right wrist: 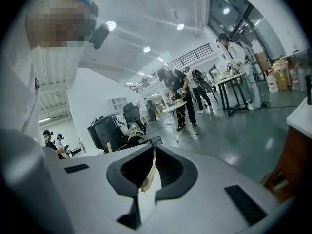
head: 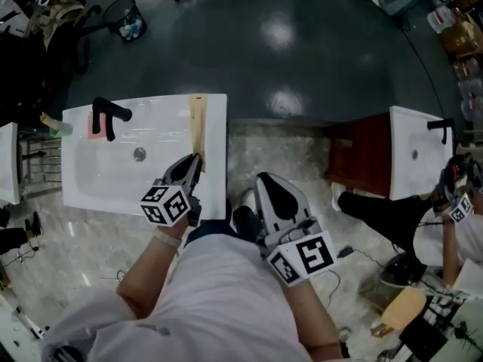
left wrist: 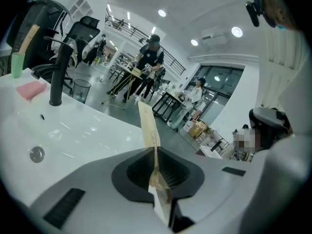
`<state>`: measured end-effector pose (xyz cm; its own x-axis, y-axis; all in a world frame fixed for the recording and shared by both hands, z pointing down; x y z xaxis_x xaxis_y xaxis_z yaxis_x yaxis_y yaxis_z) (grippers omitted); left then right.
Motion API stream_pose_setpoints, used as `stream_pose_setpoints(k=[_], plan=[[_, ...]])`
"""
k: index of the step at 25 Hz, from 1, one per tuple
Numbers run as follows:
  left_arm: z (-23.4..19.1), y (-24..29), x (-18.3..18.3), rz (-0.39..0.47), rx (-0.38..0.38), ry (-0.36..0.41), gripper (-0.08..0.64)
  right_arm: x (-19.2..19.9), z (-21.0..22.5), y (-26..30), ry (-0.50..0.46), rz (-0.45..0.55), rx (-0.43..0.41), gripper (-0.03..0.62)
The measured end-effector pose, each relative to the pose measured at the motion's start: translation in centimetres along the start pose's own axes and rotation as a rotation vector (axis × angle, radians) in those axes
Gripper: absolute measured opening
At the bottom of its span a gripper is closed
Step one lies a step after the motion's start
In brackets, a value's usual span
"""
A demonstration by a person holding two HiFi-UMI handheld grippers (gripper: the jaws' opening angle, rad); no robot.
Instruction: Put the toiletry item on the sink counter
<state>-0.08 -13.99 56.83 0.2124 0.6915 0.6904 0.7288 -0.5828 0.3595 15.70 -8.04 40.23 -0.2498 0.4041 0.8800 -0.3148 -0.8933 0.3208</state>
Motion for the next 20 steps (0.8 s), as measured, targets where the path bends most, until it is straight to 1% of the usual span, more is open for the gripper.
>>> stream_pose_setpoints(k=[7, 10, 13, 20], plan=[[-3.1, 2.5, 1.8, -0.074, -0.002, -0.016, 0.032, 1.5, 0.1, 0.9, 0.0, -0.044, 0.062, 0.028], [-3.9, 3.4, 2.6, -0.103, -0.004, -0.035, 0.032, 2.1, 0.0, 1.0, 0.001, -0.063, 0.08, 0.028], [-4.6, 4.4, 3.2, -0.122, -0.004, -0.043, 0.034, 2.4, 0.2, 1.2, 0.002, -0.072, 0.101, 0.028], [-5.4, 5.5, 4.4, -0.15, -0.032, -0.051, 0.034, 2.8, 0.9, 0.9, 0.001, -0.091, 0.146, 0.028]])
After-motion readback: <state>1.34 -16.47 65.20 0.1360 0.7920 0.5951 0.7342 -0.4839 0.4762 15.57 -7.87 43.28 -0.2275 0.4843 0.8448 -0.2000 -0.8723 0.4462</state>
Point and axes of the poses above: the fingertips, and each gripper's own axes: y forward along the fingers, z to its right, x out of its underside, the point moved 2 cm from there along -y, backward along the fingers, and after that the axes turned 9 degrees about x, right-handed, at the moved point
